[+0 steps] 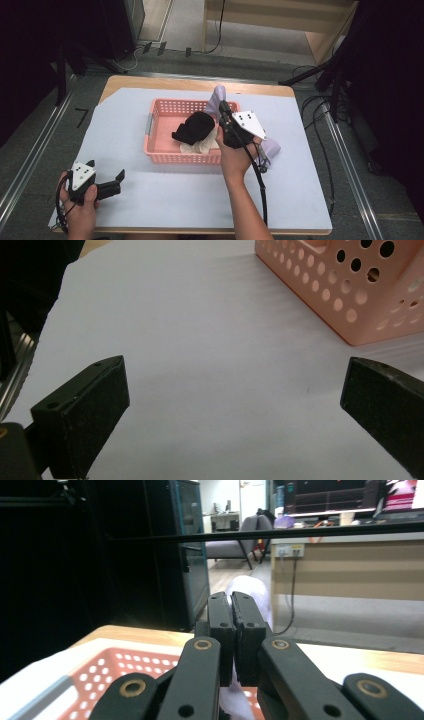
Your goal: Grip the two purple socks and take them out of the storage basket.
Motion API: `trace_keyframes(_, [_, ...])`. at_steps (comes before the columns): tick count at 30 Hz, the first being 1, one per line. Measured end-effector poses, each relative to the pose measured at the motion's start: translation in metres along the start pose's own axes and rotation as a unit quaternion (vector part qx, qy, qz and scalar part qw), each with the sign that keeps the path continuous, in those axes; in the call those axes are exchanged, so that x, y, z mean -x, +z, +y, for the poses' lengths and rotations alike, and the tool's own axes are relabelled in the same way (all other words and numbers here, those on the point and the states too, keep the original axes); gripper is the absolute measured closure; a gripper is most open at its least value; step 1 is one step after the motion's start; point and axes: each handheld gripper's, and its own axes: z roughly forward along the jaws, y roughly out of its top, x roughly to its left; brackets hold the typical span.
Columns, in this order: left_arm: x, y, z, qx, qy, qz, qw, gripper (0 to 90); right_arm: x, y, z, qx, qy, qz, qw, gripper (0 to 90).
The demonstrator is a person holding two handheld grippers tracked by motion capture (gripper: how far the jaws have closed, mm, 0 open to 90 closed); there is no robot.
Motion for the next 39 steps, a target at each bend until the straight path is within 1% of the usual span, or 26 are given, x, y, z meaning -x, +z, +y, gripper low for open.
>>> trace_keyframes(5, [0.0, 0.0, 0.0, 0.002, 0.002, 0.0, 1.0, 0.2, 0.015, -0.009, 0.007, 0.009, 0.0, -0.014, 0.9999, 88.7])
trace_keyframes(9, [0.0, 0.0, 0.0, 0.004, 0.001, 0.0, 1.0, 0.1, 0.027, -0.016, 0.014, 0.014, 0.011, -0.024, 0.9996, 88.7])
trace_keyframes(13, [0.0, 0.0, 0.0, 0.004, 0.002, 0.0, 1.0, 0.2, 0.04, -0.021, 0.018, 0.02, 0.004, -0.039, 0.999, 88.6])
trace_keyframes(22, [0.0, 0.0, 0.0, 0.003, 0.004, 0.0, 1.0, 0.1, 0.069, -0.033, 0.018, 0.025, 0.017, -0.068, 0.9972, 88.6])
trace_keyframes(25, [0.0, 0.0, 0.0, 0.002, 0.004, -0.001, 1.0, 0.2, 0.078, -0.036, 0.014, 0.023, 0.022, -0.079, 0.9964, 88.6])
trace_keyframes(30, [0.0, 0.0, 0.0, 0.0, 0.003, 0.0, 1.0, 0.2, 0.093, -0.042, 0.002, 0.009, 0.024, -0.102, 0.9945, 88.6])
trace_keyframes(32, [0.0, 0.0, 0.0, 0.001, 0.003, 0.0, 1.0, 0.2, 0.098, -0.044, -0.004, 0.001, 0.028, -0.107, 0.9939, 88.6])
trace_keyframes(33, [0.0, 0.0, 0.0, 0.002, 0.002, 0.0, 1.0, 0.1, 0.101, -0.044, -0.008, -0.003, 0.026, -0.11, 0.9936, 88.6])
trace_keyframes(39, [0.0, 0.0, 0.0, 0.003, 0.0, 0.0, 1.0, 0.2, 0.112, -0.048, -0.03, -0.03, 0.045, -0.117, 0.9916, 88.5])
